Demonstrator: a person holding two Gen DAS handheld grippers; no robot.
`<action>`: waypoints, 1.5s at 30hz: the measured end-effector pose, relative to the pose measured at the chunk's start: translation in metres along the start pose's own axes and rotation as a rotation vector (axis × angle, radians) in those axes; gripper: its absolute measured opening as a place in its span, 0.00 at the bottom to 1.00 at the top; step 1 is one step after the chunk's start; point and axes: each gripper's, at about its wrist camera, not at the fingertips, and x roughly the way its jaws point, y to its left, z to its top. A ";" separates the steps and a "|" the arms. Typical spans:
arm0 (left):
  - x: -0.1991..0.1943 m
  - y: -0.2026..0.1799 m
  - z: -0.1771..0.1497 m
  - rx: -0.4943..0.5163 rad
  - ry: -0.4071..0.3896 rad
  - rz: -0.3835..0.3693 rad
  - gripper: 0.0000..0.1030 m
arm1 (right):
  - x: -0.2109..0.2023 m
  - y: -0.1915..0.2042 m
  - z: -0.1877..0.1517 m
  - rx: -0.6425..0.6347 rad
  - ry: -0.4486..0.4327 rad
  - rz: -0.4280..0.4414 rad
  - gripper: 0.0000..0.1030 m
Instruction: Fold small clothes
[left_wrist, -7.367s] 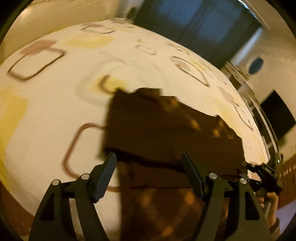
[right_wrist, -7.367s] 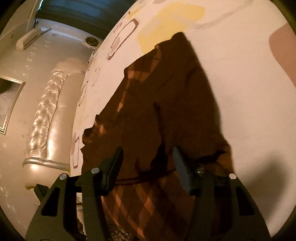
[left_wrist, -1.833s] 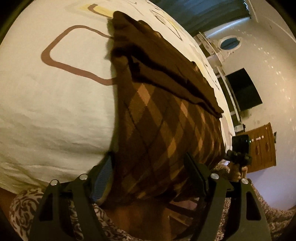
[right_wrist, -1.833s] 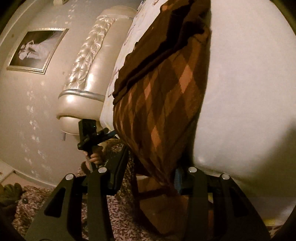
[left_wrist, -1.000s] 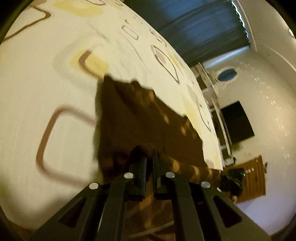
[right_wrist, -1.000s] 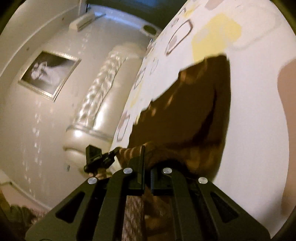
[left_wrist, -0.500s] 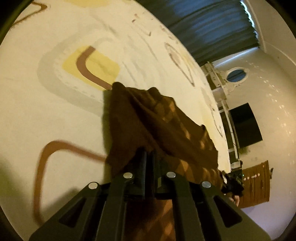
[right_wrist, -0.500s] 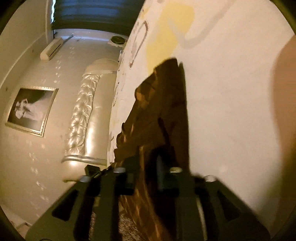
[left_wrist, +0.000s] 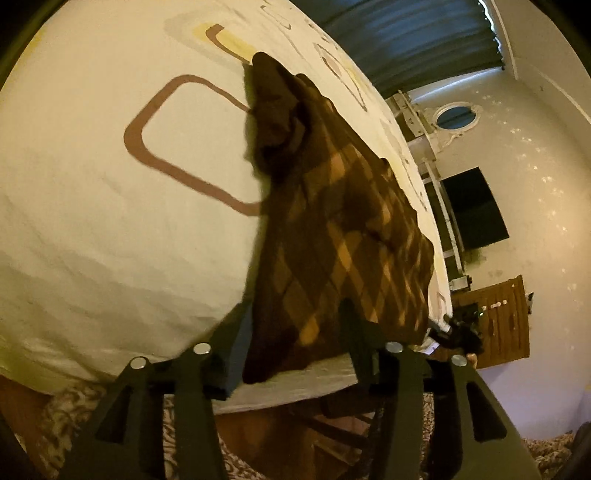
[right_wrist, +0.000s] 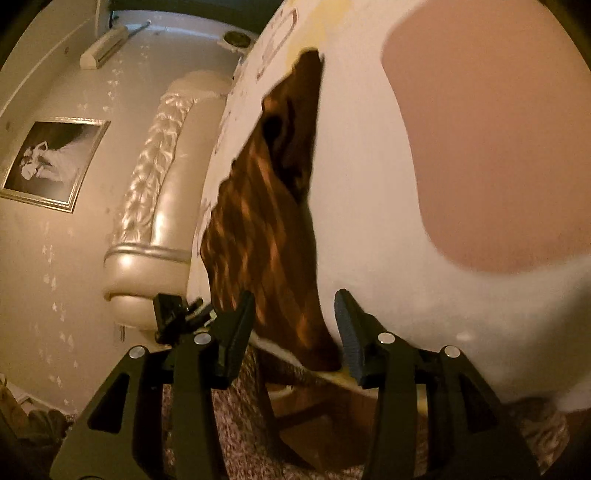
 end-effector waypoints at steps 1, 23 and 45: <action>0.002 0.000 -0.002 -0.003 0.000 -0.003 0.50 | 0.001 -0.002 -0.004 0.001 0.005 0.011 0.43; 0.015 0.003 -0.014 -0.059 0.053 -0.018 0.54 | 0.018 0.010 -0.017 -0.042 0.107 -0.015 0.54; 0.001 -0.019 -0.019 -0.016 0.050 -0.018 0.08 | 0.020 0.037 -0.030 -0.108 0.103 -0.040 0.05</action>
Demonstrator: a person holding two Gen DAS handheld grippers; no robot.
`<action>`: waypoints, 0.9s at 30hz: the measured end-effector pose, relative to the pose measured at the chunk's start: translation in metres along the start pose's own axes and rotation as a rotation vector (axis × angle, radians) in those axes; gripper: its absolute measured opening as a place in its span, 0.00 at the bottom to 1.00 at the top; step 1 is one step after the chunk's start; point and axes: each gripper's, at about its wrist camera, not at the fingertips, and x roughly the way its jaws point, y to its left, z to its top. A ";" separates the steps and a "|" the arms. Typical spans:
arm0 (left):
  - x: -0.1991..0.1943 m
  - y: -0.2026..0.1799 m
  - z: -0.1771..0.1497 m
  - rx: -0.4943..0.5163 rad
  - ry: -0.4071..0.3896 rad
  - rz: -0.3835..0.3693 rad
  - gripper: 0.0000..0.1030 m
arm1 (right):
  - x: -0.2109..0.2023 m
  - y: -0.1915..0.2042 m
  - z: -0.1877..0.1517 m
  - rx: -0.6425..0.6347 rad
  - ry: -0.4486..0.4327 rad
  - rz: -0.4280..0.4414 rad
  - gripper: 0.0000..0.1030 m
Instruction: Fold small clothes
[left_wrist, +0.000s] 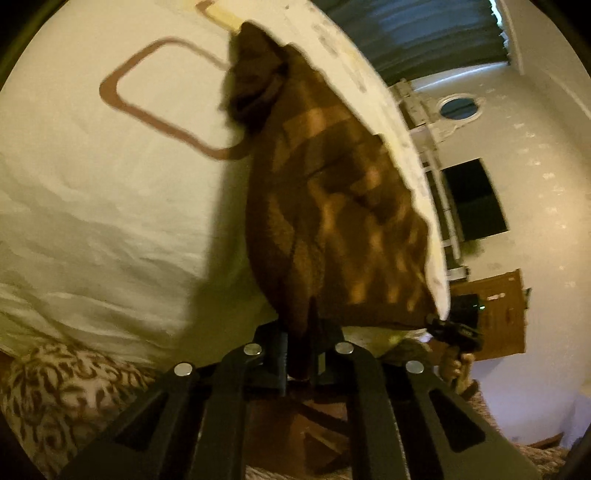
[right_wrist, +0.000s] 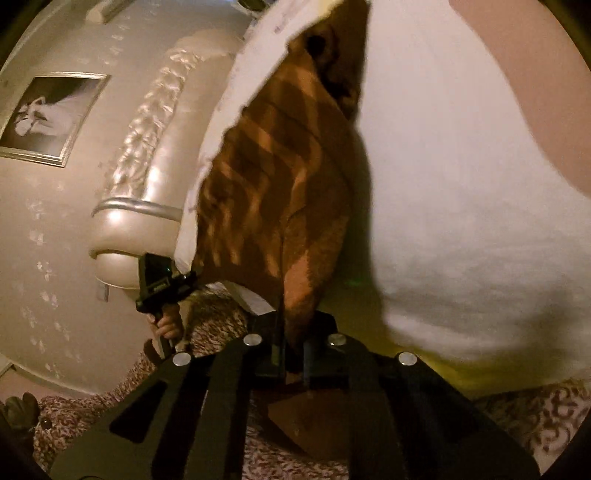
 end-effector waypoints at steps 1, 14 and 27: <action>-0.007 -0.004 -0.002 0.007 -0.011 -0.014 0.08 | -0.007 0.005 -0.002 -0.005 -0.019 0.015 0.05; -0.103 -0.066 -0.048 0.050 -0.204 -0.329 0.08 | -0.079 0.056 -0.040 -0.006 -0.160 0.235 0.04; -0.083 -0.077 0.062 -0.036 -0.326 -0.348 0.08 | -0.068 0.083 0.055 -0.041 -0.278 0.293 0.04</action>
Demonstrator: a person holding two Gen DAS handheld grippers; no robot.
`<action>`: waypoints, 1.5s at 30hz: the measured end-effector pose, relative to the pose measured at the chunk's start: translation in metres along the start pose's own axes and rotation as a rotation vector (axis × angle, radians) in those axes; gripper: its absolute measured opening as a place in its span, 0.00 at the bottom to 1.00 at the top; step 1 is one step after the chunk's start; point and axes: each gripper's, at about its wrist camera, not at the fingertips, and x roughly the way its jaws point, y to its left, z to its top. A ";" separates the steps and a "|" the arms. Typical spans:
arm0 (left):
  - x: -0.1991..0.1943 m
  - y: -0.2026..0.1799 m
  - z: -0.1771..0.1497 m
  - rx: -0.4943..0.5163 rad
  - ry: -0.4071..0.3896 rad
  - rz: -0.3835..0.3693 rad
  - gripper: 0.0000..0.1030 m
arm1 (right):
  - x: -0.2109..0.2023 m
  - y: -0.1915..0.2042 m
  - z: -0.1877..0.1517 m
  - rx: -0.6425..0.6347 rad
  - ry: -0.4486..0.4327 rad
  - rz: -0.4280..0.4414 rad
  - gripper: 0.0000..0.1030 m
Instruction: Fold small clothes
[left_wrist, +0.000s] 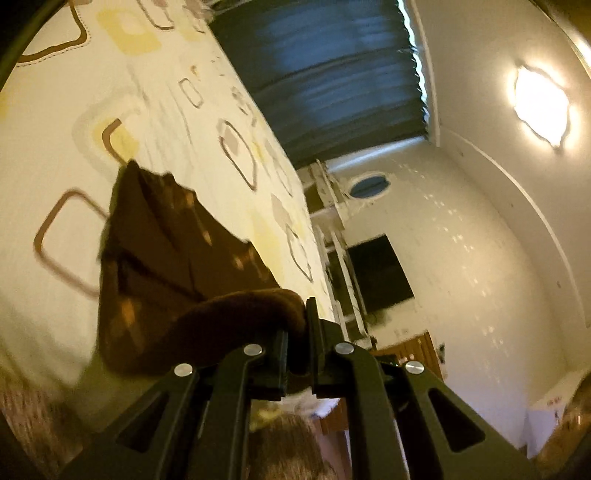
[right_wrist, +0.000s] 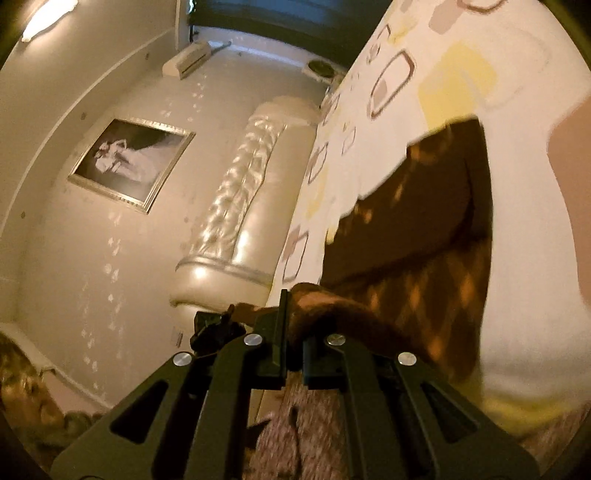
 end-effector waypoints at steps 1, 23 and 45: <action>0.009 0.008 0.013 -0.020 -0.007 0.008 0.08 | 0.007 -0.005 0.015 0.007 -0.014 -0.004 0.04; 0.140 0.167 0.126 -0.353 -0.042 0.266 0.21 | 0.121 -0.156 0.150 0.265 -0.106 -0.235 0.08; 0.021 0.142 0.031 -0.172 0.039 0.407 0.69 | 0.051 -0.126 0.049 0.229 -0.133 -0.366 0.58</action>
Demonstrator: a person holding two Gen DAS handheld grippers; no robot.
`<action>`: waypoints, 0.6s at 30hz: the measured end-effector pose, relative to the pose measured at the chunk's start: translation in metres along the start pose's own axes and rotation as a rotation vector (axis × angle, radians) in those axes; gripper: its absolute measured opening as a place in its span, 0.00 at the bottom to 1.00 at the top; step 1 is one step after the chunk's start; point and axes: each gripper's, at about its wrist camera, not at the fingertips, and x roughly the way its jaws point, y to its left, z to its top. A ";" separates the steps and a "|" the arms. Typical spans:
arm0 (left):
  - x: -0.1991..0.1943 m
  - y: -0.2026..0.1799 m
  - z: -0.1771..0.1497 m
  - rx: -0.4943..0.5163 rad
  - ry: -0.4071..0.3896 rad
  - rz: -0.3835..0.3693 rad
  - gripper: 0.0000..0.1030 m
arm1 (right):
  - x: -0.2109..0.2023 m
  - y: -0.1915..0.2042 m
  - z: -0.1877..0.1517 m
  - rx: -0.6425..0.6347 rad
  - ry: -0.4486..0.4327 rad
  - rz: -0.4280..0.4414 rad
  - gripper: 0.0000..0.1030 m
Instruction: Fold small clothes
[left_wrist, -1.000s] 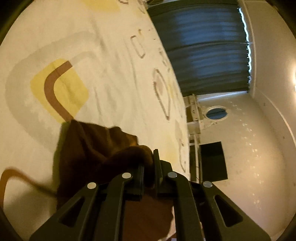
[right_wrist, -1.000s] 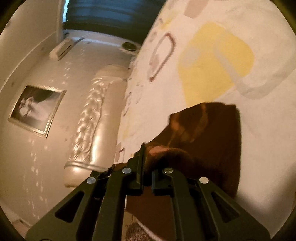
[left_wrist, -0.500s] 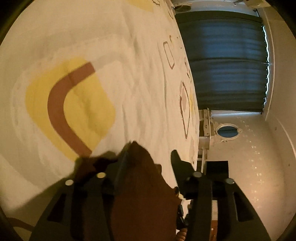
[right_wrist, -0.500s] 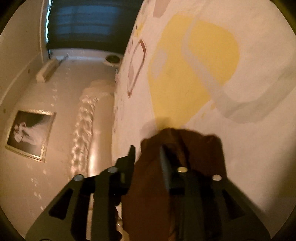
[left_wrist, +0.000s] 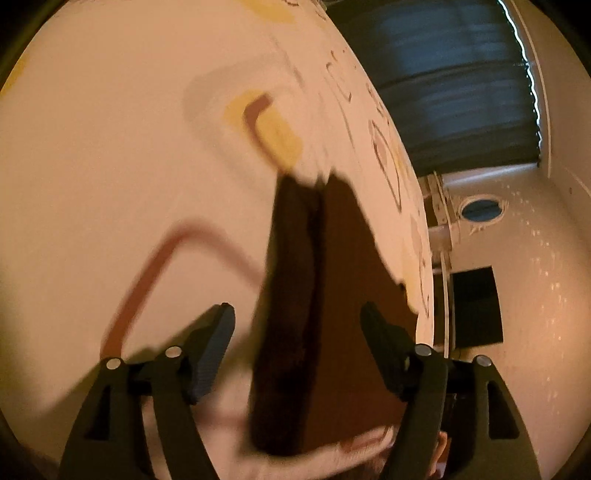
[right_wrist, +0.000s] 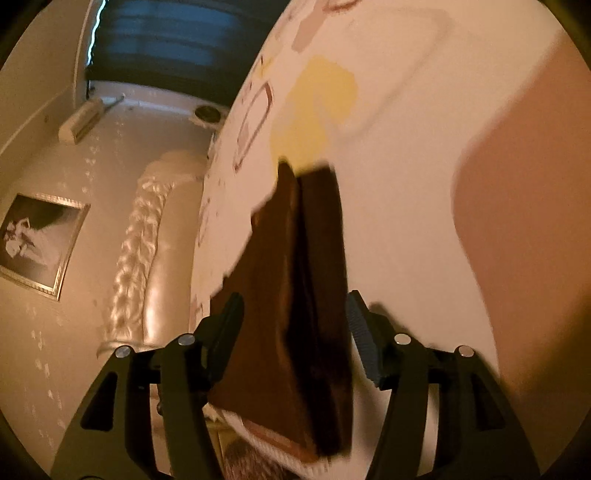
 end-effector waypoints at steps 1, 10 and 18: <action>-0.002 0.001 -0.012 0.012 0.013 -0.004 0.70 | 0.000 -0.001 -0.008 0.002 0.020 -0.007 0.58; 0.007 0.001 -0.041 -0.049 0.039 -0.047 0.75 | 0.013 0.008 -0.047 -0.046 0.103 -0.012 0.57; 0.023 -0.029 -0.044 0.028 0.026 0.126 0.59 | 0.034 0.018 -0.062 -0.138 0.165 -0.123 0.08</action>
